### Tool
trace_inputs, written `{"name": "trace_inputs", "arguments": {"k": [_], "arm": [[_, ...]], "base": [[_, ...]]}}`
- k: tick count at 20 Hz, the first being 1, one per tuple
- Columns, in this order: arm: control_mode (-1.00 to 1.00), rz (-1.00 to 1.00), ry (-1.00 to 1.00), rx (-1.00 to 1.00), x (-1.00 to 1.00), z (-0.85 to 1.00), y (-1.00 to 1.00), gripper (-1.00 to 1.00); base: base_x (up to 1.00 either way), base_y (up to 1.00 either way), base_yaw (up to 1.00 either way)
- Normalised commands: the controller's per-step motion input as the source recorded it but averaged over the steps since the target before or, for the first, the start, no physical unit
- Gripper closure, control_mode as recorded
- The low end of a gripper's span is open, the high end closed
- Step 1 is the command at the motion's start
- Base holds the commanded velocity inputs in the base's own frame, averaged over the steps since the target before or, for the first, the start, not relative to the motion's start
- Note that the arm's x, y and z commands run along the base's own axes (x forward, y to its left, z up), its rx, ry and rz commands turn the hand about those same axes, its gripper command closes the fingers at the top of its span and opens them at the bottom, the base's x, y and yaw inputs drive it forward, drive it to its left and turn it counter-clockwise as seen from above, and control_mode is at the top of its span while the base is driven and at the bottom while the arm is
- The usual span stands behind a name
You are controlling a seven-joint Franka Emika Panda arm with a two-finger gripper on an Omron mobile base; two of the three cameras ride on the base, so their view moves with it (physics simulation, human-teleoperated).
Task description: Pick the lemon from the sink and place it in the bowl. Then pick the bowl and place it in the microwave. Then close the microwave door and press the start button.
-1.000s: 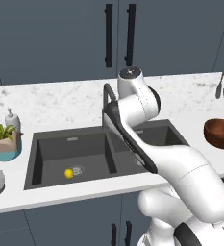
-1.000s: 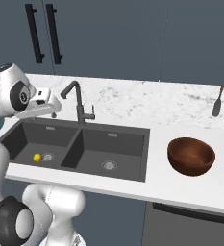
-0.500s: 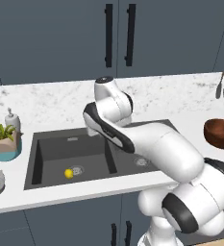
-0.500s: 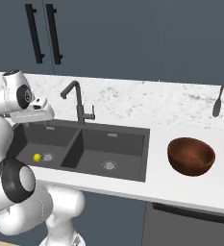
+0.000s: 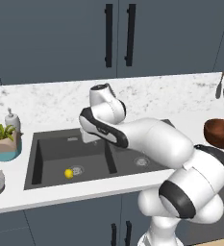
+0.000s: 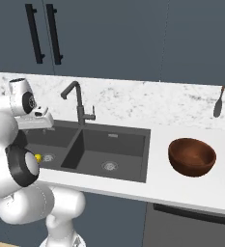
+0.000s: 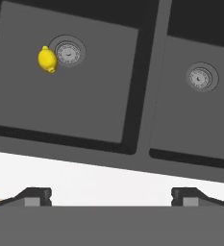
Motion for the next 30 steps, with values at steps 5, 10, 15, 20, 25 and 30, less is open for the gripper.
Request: {"name": "trace_inputs", "arguments": {"k": [5,10,15,20,25,30], "arm": [[-1.00,0.00,0.01,0.00,0.00,-0.43,0.22,-1.00],[-1.00,0.00,0.05,-0.02,0.00,-0.44,0.28,-1.00],[-1.00,0.00,0.09,-0.01,0.10,-0.33,0.38,-1.00],[-1.00,0.00,0.17,0.00,0.30,-0.26,0.32,-1.00],[-1.00,0.00,0.13,-0.04,0.24,-0.28,0.24,-1.00],[-1.00,-0.01,0.00,-0.03,0.00,-0.31,0.22,-1.00]], "base": [[0.00,0.00,0.00],[0.00,0.00,0.00],[0.00,0.00,0.00],[0.00,0.00,0.00],[0.00,0.00,0.00],[0.00,0.00,0.00]]}}
